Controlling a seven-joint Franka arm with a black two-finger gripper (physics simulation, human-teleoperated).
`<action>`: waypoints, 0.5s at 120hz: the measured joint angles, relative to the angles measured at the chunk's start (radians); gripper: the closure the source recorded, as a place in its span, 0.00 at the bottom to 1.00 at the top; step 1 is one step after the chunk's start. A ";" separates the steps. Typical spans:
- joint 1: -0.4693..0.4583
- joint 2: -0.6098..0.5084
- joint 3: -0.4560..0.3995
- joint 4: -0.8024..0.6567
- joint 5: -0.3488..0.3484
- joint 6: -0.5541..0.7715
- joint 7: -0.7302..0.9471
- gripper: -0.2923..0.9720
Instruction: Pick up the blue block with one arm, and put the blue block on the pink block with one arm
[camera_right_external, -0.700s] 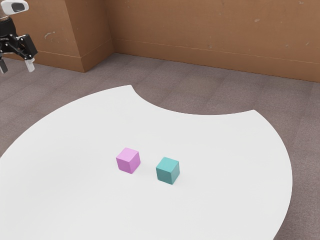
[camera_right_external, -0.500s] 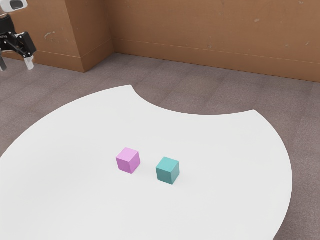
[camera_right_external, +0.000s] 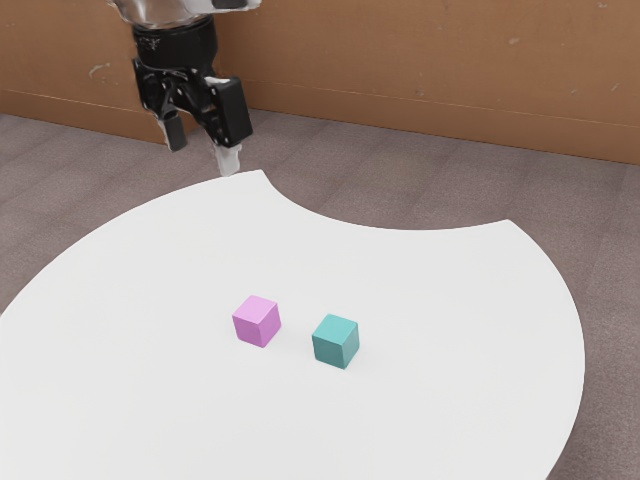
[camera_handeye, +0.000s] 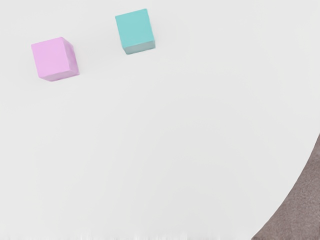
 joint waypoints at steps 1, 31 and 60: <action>0.000 -0.001 -0.002 -0.016 -0.001 0.007 -0.004 0.23; 0.001 -0.041 -0.026 -0.407 -0.080 0.266 -0.097 0.23; 0.007 0.039 -0.050 -0.572 -0.111 0.514 -0.155 0.23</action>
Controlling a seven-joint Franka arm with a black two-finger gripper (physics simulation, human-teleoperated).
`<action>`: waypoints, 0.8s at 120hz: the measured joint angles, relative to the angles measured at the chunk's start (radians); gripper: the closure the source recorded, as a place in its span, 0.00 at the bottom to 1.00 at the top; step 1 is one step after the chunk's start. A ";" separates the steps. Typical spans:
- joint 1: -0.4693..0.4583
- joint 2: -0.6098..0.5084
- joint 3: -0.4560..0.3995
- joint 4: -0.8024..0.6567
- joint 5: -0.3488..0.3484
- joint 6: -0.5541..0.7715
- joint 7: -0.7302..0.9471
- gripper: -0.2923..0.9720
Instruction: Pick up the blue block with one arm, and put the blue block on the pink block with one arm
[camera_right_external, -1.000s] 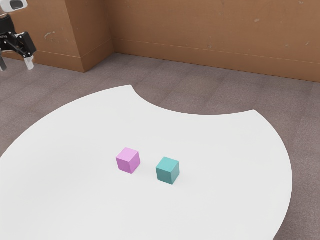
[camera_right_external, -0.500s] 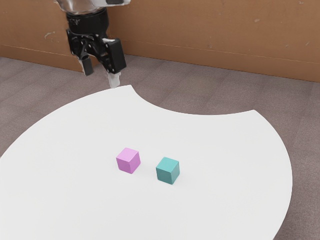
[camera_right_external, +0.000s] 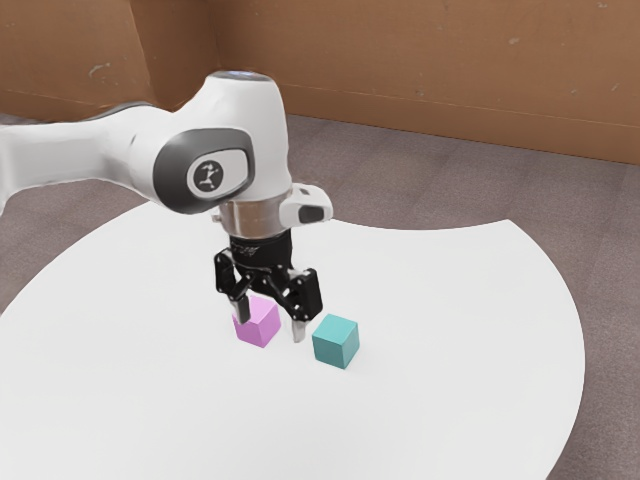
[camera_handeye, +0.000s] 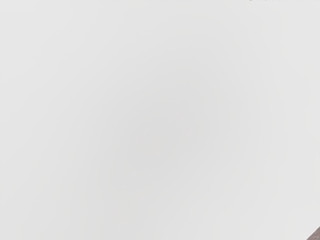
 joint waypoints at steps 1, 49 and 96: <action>0.000 0.003 0.000 -0.006 0.000 0.010 -0.002 0.23; 0.040 0.257 0.031 -0.034 0.189 0.362 -0.047 0.23; 0.020 0.452 0.054 0.046 0.319 0.516 -0.043 0.23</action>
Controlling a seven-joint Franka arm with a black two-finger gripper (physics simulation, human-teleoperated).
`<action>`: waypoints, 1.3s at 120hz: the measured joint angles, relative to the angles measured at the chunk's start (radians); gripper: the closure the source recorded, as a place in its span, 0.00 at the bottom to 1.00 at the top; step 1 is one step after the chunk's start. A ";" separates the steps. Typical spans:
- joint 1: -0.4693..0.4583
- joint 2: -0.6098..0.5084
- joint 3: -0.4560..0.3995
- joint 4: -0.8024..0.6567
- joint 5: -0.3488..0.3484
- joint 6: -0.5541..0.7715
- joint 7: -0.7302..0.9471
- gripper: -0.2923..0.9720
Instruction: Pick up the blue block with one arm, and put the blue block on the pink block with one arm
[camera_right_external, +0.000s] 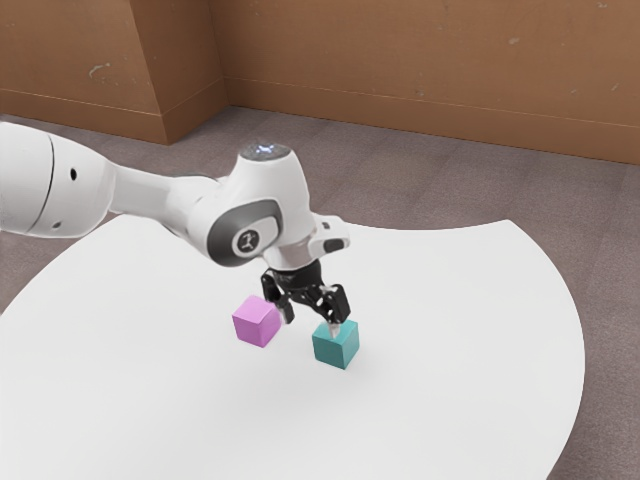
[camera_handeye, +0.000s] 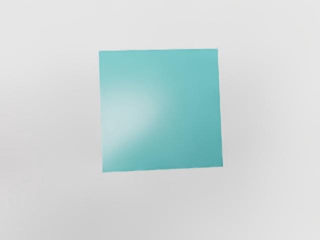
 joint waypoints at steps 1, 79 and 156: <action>0.000 0.002 0.000 0.000 0.000 0.002 0.000 0.23; -0.152 0.136 0.172 0.118 0.007 0.043 0.010 0.24; -0.233 0.183 0.247 0.162 0.024 0.036 0.030 0.24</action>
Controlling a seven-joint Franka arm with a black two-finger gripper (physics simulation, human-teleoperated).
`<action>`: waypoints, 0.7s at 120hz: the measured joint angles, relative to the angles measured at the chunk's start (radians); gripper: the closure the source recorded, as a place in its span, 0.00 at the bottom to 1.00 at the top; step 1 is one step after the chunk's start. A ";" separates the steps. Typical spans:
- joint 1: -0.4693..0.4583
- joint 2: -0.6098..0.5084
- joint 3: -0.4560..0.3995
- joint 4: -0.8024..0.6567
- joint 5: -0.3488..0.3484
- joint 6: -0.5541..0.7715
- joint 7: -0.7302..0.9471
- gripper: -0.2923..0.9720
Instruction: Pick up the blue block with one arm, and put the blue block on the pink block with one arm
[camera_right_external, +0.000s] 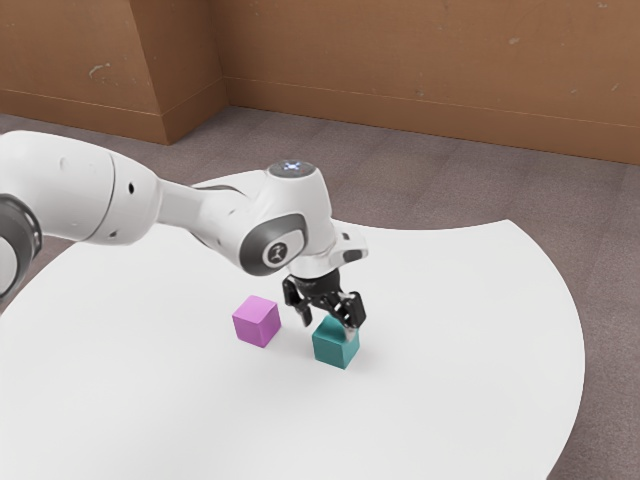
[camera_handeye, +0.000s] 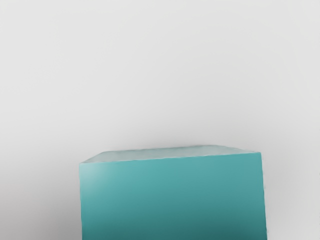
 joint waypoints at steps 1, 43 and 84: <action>0.000 0.001 0.000 0.000 0.000 0.000 0.000 0.24; -0.002 0.035 0.000 0.009 -0.007 0.000 -0.001 0.28; -0.004 0.047 0.000 0.015 -0.008 0.002 -0.010 0.37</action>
